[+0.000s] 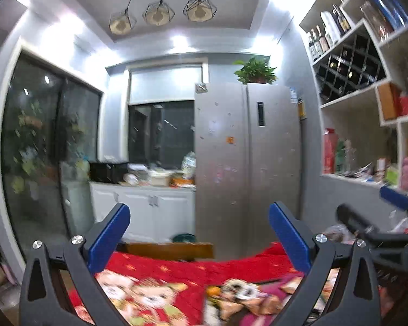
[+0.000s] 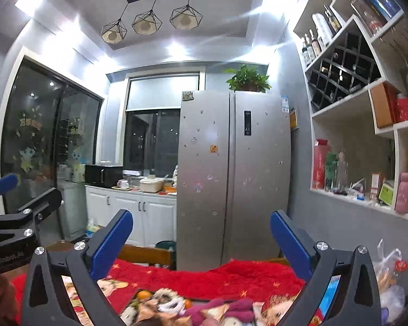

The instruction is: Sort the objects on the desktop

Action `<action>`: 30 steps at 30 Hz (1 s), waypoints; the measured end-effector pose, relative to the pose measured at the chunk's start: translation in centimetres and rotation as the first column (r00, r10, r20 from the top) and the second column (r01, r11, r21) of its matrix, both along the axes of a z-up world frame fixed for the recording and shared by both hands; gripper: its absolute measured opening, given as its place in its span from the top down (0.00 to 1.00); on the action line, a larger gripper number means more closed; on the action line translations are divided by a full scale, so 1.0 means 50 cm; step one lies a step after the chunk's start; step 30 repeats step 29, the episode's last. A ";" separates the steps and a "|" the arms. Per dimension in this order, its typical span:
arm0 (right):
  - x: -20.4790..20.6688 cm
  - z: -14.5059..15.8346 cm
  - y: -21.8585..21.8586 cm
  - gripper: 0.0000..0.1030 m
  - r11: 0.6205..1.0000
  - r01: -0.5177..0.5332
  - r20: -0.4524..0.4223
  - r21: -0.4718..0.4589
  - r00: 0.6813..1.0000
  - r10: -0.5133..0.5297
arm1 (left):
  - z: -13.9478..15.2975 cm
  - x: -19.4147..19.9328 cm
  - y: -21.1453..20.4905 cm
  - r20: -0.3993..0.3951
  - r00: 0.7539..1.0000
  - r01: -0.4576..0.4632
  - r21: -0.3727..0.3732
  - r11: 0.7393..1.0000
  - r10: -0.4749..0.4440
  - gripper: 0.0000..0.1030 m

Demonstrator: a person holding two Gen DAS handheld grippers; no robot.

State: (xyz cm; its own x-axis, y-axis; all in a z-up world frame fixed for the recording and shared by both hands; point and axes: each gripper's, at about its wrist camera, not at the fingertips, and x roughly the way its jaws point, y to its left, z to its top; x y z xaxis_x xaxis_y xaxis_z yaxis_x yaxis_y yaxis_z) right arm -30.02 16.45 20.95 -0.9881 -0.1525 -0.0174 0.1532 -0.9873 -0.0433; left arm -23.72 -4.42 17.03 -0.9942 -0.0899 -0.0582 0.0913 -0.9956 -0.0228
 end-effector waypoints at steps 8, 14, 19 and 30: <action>0.030 -0.015 -0.002 0.00 0.995 0.049 0.182 0.087 0.981 -0.064 | -0.021 -0.014 -0.002 0.158 0.983 0.079 0.067 0.995 -0.089 0.00; 0.034 -0.022 0.010 0.00 0.998 0.055 0.246 0.041 0.967 -0.063 | -0.031 -0.013 -0.008 0.196 0.978 0.053 0.058 0.997 -0.064 0.00; 0.030 -0.019 0.035 0.00 0.997 0.077 0.292 -0.032 0.954 -0.064 | -0.031 -0.016 -0.015 0.214 0.975 0.058 0.047 0.997 -0.067 0.00; 0.037 -0.019 0.043 0.00 0.993 0.115 0.287 -0.012 0.952 -0.107 | -0.033 -0.023 -0.002 0.229 0.968 0.097 0.030 0.995 -0.102 0.00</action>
